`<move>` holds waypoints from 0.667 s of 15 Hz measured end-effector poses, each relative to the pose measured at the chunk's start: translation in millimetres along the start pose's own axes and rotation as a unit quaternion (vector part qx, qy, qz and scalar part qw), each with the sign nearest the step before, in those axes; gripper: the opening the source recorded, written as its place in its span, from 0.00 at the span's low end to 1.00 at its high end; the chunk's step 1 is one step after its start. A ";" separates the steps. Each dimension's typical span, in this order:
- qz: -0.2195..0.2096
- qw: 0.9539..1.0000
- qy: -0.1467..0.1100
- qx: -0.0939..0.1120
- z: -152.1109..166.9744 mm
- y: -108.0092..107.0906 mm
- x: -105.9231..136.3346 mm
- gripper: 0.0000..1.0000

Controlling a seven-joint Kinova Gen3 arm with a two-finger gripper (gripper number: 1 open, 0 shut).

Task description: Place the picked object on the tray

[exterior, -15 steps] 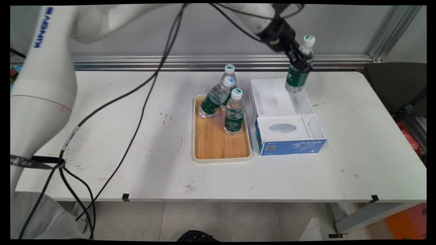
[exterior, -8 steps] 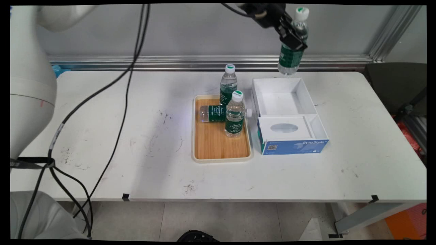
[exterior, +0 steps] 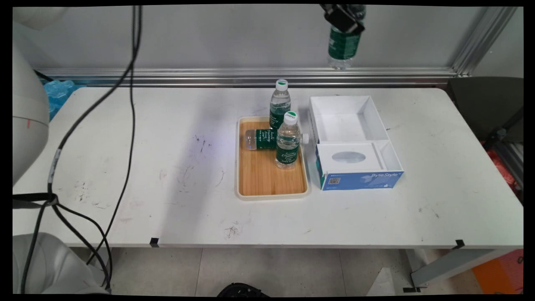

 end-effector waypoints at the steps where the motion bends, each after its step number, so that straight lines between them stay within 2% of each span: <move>1: 0.000 1.000 -0.002 0.001 -10.0 1.9 -0.7 0.00; 6: -0.011 1.000 -0.024 -0.003 -60.3 18.4 -22.1 0.00; 10: -0.028 0.999 -0.040 -0.014 -96.8 40.2 -60.3 0.00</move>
